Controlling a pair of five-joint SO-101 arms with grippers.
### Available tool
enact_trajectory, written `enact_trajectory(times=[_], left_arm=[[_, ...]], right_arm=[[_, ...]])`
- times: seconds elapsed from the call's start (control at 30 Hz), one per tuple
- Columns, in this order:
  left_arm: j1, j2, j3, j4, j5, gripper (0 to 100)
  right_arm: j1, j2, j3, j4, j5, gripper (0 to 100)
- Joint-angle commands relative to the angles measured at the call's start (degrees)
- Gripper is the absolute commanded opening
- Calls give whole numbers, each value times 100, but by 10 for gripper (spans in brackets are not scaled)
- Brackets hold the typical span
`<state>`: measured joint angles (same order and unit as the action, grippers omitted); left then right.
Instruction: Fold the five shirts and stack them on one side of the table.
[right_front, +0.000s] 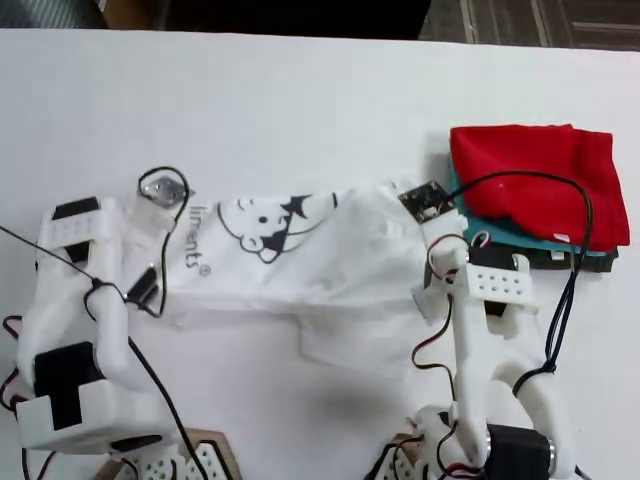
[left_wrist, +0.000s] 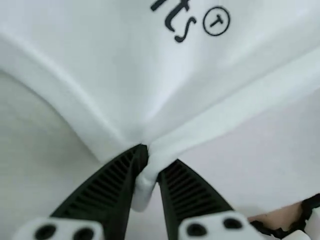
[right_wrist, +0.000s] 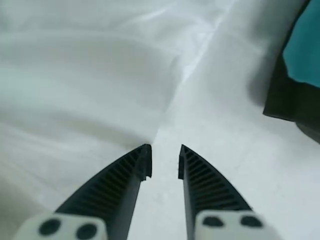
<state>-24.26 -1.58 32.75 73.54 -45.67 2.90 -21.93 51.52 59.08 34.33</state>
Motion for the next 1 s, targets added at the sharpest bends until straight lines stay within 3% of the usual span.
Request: enact_trajectory(times=[0.0, 0.13, 0.43, 0.57, 0.77, 0.97], left_arm=[[44, -35, -286, 237, -26, 54], [88, -35, -708, 721, -26, 205], [62, 9, -3266, 1890, 26, 199], [79, 343, -3723, 1741, 114, 199], [-158, 2277, -4189, 826, 1178, 199], [-158, 3613, -5446, 818, 1442, 196]], right_arm=[[-189, -268, -360, -13, 44, 101], [-576, -215, -765, -13, -132, 101], [-1059, -215, -923, -171, -598, 101], [-1042, -215, -932, -180, -580, 101], [-1042, -215, -932, -145, -589, 101], [-1059, -215, -923, -136, -598, 101]])
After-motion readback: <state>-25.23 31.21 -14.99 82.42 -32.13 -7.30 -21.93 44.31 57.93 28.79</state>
